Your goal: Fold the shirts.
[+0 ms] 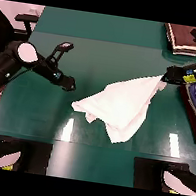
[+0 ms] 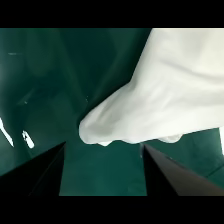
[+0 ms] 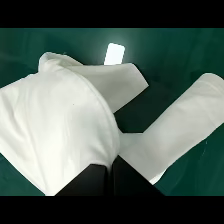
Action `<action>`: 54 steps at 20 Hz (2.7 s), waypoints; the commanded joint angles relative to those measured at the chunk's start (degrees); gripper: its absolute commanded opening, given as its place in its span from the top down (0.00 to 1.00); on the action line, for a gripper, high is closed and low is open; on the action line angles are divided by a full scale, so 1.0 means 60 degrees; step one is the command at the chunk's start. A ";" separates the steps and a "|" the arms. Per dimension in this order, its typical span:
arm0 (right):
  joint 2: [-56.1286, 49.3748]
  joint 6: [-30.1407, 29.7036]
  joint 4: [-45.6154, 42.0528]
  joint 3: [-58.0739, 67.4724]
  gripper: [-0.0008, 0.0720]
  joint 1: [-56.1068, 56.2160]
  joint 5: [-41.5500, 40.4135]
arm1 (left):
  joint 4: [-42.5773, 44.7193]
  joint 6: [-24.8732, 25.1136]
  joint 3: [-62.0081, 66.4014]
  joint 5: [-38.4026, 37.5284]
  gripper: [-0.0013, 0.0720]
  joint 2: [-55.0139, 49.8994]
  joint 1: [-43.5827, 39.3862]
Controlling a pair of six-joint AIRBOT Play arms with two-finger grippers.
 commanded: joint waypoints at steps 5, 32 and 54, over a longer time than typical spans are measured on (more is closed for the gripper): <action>0.0018 0.0004 0.0011 -0.0004 0.97 -0.0007 -0.0211 | -0.2812 0.1351 -0.1701 0.0361 0.23 -0.1530 0.0721; 0.0433 -0.0656 -0.0084 0.6841 0.97 -0.0029 0.0627 | -0.0328 0.0674 0.6058 0.0270 0.94 0.2922 0.0750; -0.3534 -0.0058 -0.0980 0.4328 0.97 -0.0029 0.1497 | 0.3155 -0.0080 0.3963 0.0007 0.94 -0.0146 0.0754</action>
